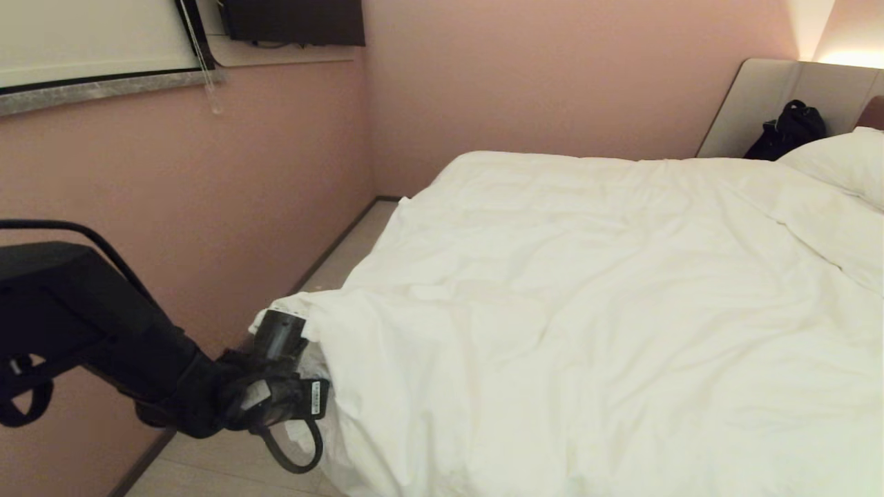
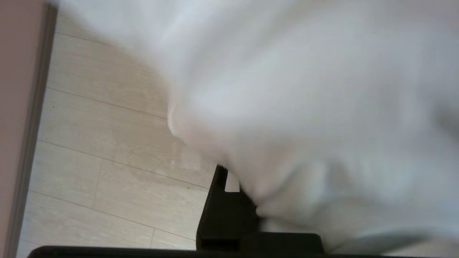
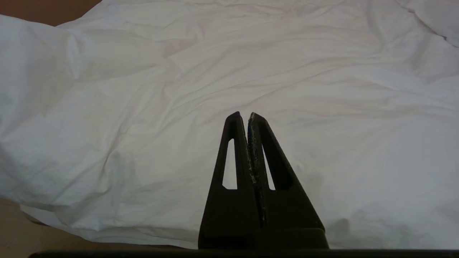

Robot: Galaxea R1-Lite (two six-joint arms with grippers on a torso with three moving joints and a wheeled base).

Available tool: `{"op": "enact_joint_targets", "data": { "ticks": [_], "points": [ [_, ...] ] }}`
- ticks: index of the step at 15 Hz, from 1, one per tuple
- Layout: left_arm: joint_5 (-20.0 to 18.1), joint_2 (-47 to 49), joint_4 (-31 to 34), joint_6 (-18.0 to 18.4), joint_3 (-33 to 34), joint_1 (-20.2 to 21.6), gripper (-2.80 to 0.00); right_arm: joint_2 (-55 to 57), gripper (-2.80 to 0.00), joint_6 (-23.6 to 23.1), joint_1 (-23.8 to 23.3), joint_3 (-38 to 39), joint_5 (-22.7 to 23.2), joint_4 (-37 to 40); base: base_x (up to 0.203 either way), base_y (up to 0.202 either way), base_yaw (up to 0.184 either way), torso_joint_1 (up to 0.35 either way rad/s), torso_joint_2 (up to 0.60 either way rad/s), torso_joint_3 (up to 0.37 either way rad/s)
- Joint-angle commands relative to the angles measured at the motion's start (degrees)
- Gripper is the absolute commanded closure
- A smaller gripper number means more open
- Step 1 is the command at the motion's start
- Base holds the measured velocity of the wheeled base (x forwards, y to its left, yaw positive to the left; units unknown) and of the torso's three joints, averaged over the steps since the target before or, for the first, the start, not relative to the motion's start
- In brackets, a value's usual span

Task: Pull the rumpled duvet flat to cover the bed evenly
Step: Flatten the corners of the folded blanket

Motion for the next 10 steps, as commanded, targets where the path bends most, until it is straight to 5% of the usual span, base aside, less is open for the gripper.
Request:
{"op": "enact_joint_targets", "data": {
  "ticks": [1,10],
  "points": [
    [0.1,-5.1,0.0,-0.1,2.1,0.3,0.00,0.0,0.00,0.0,0.0,0.0,0.0,0.0,0.000,0.000,0.000,0.000,0.00,0.000],
    [0.3,-18.2,12.4,-0.1,4.7,3.5,0.00,0.1,0.00,0.0,0.0,0.0,0.0,0.0,0.000,0.000,0.000,0.000,0.00,0.000]
  ]
}}
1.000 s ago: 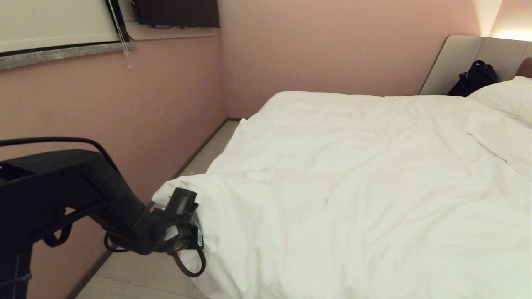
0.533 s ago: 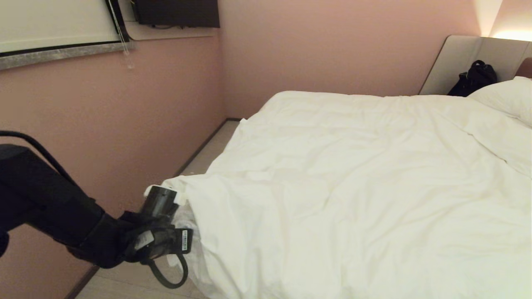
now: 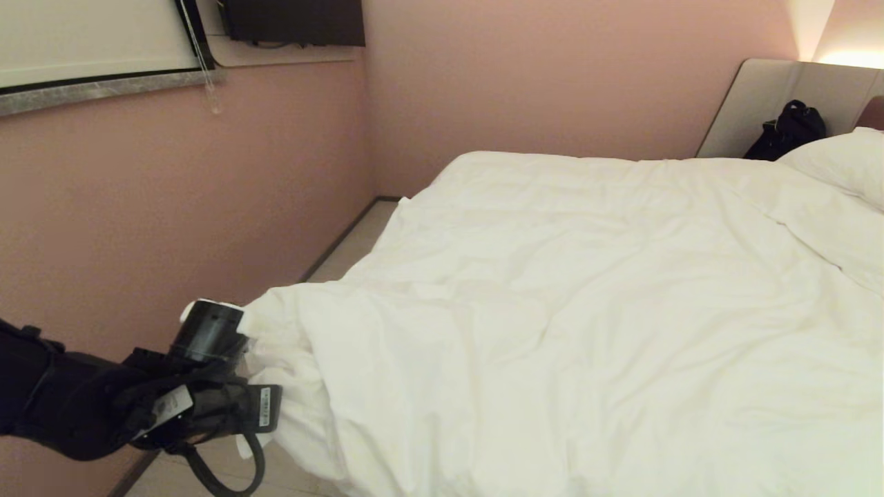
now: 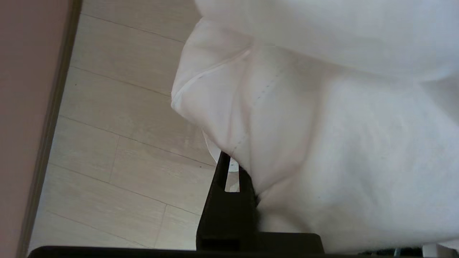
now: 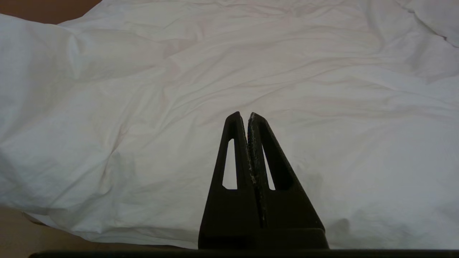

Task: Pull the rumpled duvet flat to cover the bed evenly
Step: Flatten the corners of the folded blanket

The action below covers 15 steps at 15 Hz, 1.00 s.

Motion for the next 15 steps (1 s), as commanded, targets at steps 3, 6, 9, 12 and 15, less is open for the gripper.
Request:
{"op": "enact_joint_targets", "data": {
  "ticks": [3,6,9,12,15],
  "points": [
    [0.0,-5.1,2.5,0.0,0.1,3.1,0.00,0.0,0.00,0.0,0.0,0.0,0.0,0.0,0.000,0.000,0.000,0.000,0.00,0.000],
    [-0.1,-8.5,5.2,0.0,0.1,5.3,0.00,0.1,0.00,0.0,0.0,0.0,0.0,0.0,0.000,0.000,0.000,0.000,0.00,0.000],
    [-0.2,-11.6,9.6,-0.1,-0.1,7.5,0.00,0.0,0.00,0.0,0.0,0.0,0.0,0.0,0.000,0.000,0.000,0.000,0.00,0.000],
    [-0.2,-14.9,13.4,-0.1,-0.3,9.9,0.00,0.0,0.00,0.0,0.0,0.0,0.0,-0.1,0.000,0.000,0.000,0.000,0.00,0.000],
    [-0.1,-18.7,16.7,0.2,-0.4,11.3,0.00,0.0,0.00,0.0,0.0,0.0,0.0,0.0,0.000,0.000,0.000,0.000,0.00,0.000]
  ]
}}
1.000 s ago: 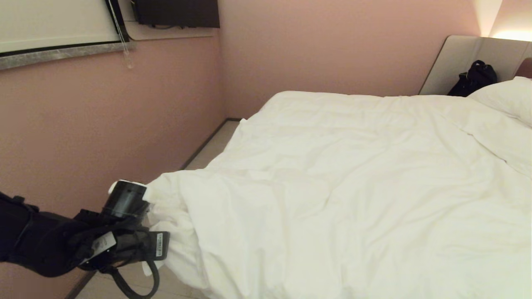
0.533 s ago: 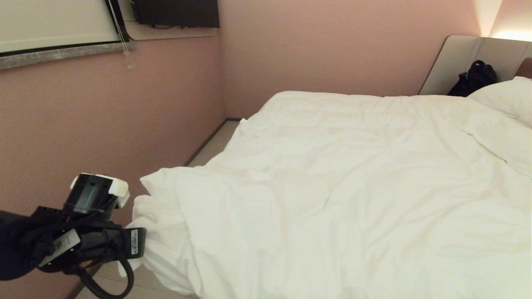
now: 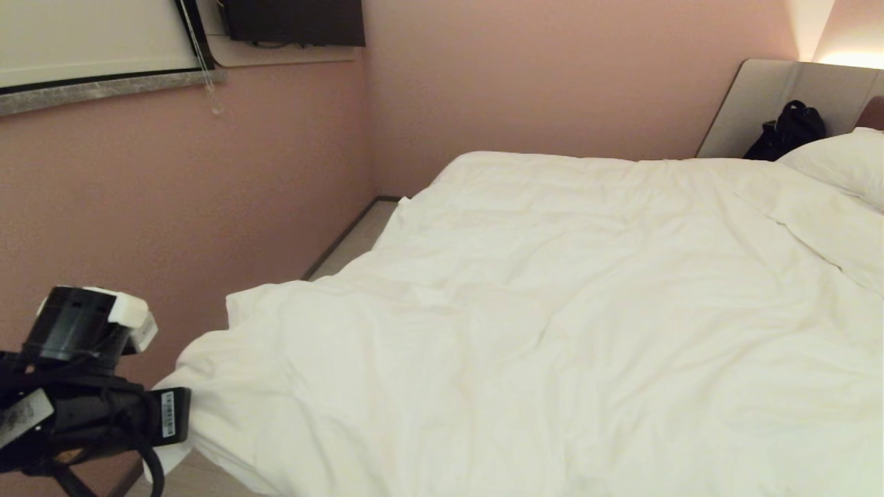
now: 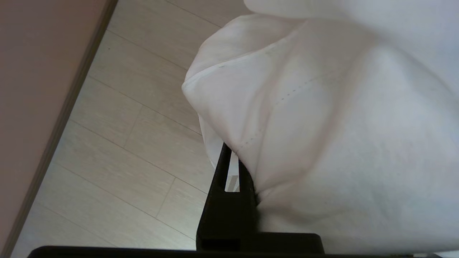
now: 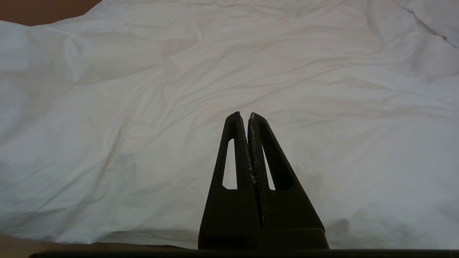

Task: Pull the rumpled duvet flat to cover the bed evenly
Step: Flatten the corners of the folded blanket

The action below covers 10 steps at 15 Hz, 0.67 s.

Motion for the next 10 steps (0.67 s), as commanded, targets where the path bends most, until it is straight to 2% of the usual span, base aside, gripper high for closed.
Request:
{"op": "enact_joint_targets", "data": {
  "ticks": [1,7,10],
  "points": [
    [0.1,-3.2,0.7,0.2,0.0,1.1,0.00,0.0,0.00,0.0,0.0,0.0,0.0,0.0,0.000,0.000,0.000,0.000,0.00,0.000],
    [-0.4,-8.5,4.9,1.1,0.2,4.9,0.00,0.0,0.00,0.0,0.0,0.0,0.0,0.0,0.000,0.000,0.000,0.000,0.00,0.000],
    [-0.4,-9.6,5.2,1.1,-0.3,8.8,0.00,0.0,0.00,0.0,0.0,0.0,0.0,-0.1,0.000,0.000,0.000,0.000,0.00,0.000]
  ]
}}
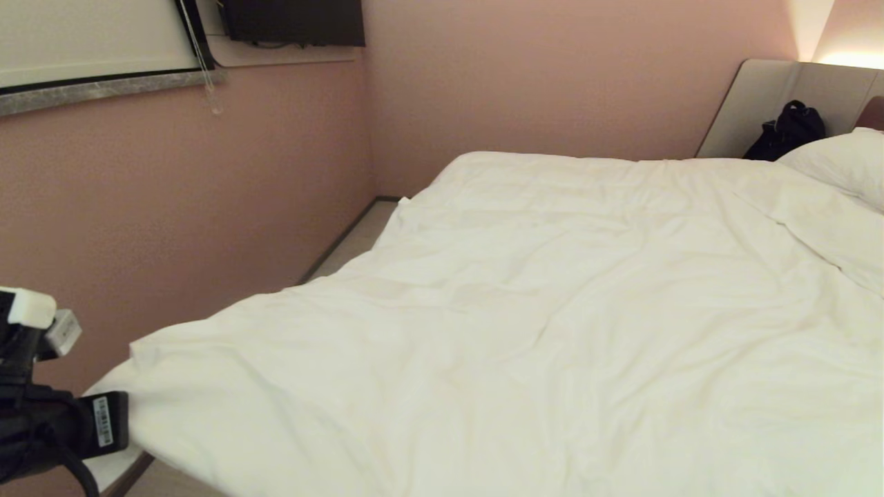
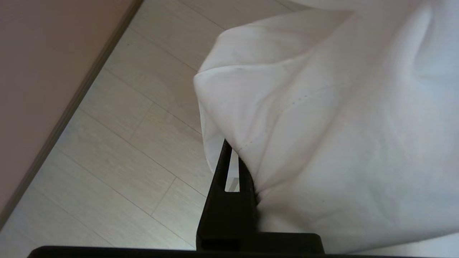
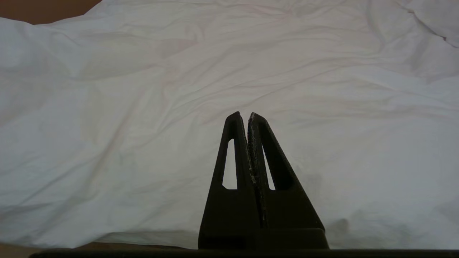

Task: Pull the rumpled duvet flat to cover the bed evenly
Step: Flatten the corners of the folded blanket

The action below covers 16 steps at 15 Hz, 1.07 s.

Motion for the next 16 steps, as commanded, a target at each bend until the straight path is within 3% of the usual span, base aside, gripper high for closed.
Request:
{"op": "enact_joint_targets", "data": {
  "ticks": [1,5,16],
  "points": [
    [0.2,-0.9,0.0,-0.1,-0.3,2.2,0.00,0.1,0.00,0.0,0.0,0.0,0.0,0.0,0.000,0.000,0.000,0.000,0.00,0.000],
    [0.1,-2.4,0.1,-0.1,0.0,6.2,0.00,0.0,0.00,0.0,0.0,0.0,0.0,0.0,0.000,0.000,0.000,0.000,0.00,0.000],
    [0.0,-5.0,0.3,-0.1,1.0,11.9,0.00,0.0,0.00,0.0,0.0,0.0,0.0,0.0,0.000,0.000,0.000,0.000,0.00,0.000]
  ]
}}
